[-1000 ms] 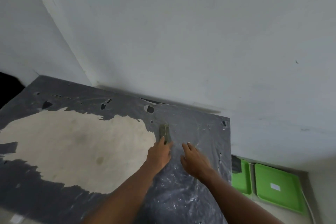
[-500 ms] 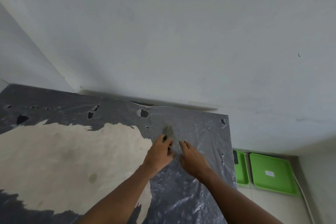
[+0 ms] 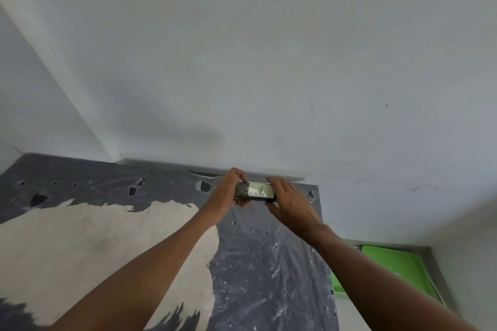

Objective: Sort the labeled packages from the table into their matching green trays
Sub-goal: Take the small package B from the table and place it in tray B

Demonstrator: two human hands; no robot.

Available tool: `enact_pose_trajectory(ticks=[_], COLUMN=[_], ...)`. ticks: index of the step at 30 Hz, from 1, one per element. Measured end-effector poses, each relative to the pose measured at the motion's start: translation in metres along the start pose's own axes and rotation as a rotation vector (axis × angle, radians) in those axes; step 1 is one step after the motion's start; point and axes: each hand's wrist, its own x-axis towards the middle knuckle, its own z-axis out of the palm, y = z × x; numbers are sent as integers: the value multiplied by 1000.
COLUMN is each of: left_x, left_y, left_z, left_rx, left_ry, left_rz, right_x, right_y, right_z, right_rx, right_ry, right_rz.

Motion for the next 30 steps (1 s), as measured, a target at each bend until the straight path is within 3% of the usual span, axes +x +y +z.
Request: enact_pose_trajectory(ticks=[11, 16, 20, 24, 30], left_x=[-20, -28, -27, -22, -22], left_y=[54, 65, 75, 91, 109], left_z=[44, 84, 108, 101, 83], left_rx=[94, -453, -381, -278, 193], left_ry=[5, 101, 144, 134, 6], left_rz=[186, 94, 141, 138, 225], right_x=[-20, -23, -28, -37, -38], right_y=[13, 11, 9, 14, 21], right_z=[-87, -102, -102, -107, -131], right_rx=[-93, -57, 34, 75, -70], right_ry=[133, 236, 272, 203, 296], right_rz=[-90, 41, 105, 66, -107])
